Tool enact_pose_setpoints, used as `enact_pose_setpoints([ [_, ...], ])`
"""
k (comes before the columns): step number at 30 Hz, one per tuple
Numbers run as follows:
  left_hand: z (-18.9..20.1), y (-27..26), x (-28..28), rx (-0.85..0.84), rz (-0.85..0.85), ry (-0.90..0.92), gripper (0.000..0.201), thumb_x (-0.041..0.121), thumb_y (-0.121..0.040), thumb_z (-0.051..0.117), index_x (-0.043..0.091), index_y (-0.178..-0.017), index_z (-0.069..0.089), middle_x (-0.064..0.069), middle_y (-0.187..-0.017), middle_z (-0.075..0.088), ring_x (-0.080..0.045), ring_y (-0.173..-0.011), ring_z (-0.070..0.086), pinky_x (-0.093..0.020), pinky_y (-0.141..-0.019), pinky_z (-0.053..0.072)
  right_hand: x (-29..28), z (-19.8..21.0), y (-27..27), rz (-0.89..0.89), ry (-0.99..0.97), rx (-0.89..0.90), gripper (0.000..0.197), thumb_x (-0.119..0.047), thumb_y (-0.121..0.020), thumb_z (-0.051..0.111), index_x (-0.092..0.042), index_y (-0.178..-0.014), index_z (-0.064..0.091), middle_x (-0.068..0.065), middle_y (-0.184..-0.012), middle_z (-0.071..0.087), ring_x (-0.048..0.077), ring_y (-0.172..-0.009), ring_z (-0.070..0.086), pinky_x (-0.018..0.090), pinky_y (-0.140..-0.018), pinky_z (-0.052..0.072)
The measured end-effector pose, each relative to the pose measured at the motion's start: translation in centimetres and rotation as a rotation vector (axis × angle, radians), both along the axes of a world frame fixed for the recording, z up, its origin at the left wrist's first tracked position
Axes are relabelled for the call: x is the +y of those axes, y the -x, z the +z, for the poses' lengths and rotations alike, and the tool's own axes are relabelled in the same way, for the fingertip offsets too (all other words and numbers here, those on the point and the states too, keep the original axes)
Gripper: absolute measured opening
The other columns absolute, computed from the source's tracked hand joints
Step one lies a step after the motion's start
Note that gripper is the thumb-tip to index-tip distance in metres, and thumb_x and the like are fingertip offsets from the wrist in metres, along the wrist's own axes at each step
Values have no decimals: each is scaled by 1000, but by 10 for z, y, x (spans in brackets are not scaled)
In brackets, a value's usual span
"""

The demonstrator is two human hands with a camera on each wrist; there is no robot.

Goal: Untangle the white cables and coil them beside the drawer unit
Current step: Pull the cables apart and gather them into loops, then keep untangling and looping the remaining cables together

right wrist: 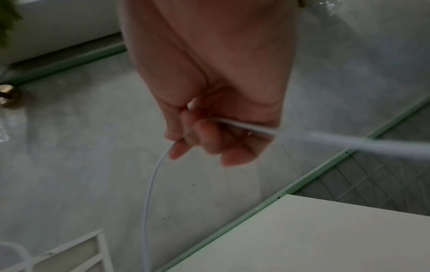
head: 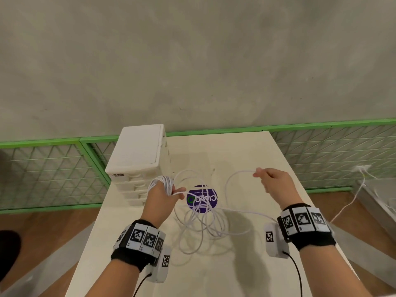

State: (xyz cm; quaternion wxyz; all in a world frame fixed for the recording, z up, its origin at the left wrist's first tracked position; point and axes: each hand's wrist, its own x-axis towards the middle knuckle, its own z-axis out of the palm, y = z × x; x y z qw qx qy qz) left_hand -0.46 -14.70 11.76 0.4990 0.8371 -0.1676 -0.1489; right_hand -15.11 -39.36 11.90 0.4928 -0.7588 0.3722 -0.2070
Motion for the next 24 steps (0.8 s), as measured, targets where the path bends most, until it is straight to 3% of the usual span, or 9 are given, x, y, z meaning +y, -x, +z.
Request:
enact_pose_setpoints([
  [3, 6, 7, -2, 26, 14, 20, 14, -2, -84, 63, -8, -74, 54, -19, -80, 71, 9, -54, 62, -7, -39, 35, 6, 7, -10, -69, -10, -173, 23, -15, -97, 43, -10, -87, 63, 2, -67, 60, 21, -69, 57, 38, -78, 48],
  [5, 7, 8, -2, 70, 37, 84, 17, 5, -89, 61, 1, -77, 49, -15, -76, 71, 6, -38, 53, -11, -33, 32, 3, 10, -12, -160, 54, -185, 22, -13, -98, 40, -13, -101, 61, 4, -90, 66, 21, -92, 59, 35, -92, 42],
  [8, 5, 2, 0, 121, 81, 95, 21, 13, -88, 64, 6, -78, 46, -2, -67, 73, -10, -38, 46, -22, -39, 35, 3, 11, -7, -97, 188, -42, 35, -24, -97, 46, -14, -130, 52, 2, -132, 53, 20, -126, 45, 26, -100, 29],
  [11, 9, 0, -2, 137, 84, 131, 19, 11, -87, 63, 8, -75, 49, 1, -68, 74, -20, -44, 42, -30, -48, 37, 21, 11, -9, 234, 164, 41, 37, -41, -91, 53, -23, -123, 59, -6, -126, 58, 11, -117, 52, 25, -99, 34],
  [14, 17, -1, -4, 100, 90, 139, 24, 16, -88, 64, 13, -70, 48, -2, -68, 74, -19, -43, 42, -29, -46, 37, 43, 4, -10, 636, 20, 182, 32, -45, -79, 68, -37, -110, 63, -14, -107, 67, 3, -99, 62, 27, -96, 45],
  [16, 20, -2, -5, 79, 99, 138, 25, 17, -88, 64, 13, -70, 47, -3, -69, 74, -17, -42, 42, -26, -43, 36, 52, -5, -9, 773, 3, 302, 40, -42, -71, 76, -37, -109, 65, -14, -95, 69, 2, -88, 64, 25, -90, 48],
  [20, 21, -6, -1, 72, 125, 139, 16, 10, -89, 60, 6, -75, 53, -2, -72, 74, -13, -39, 41, -22, -39, 36, 54, -20, -5, 729, 172, 423, 13, -24, -83, 66, -26, -94, 73, -17, -75, 63, -9, -62, 55, 10, -68, 43],
  [22, 22, -6, 1, 80, 126, 151, 10, 6, -88, 57, 1, -79, 58, -4, -77, 74, -13, -40, 42, -22, -37, 36, 54, -21, -6, 665, 224, 392, 15, -28, -88, 59, -25, -94, 72, -17, -83, 64, -6, -65, 53, 11, -64, 37],
  [24, 23, -4, 0, 87, 123, 172, 17, 3, -88, 54, 7, -72, 56, -5, -81, 74, -16, -43, 42, -23, -40, 35, 59, -19, -8, 655, 176, 318, 26, -35, -93, 52, -18, -99, 70, -7, -97, 67, 1, -75, 55, 18, -71, 42],
])
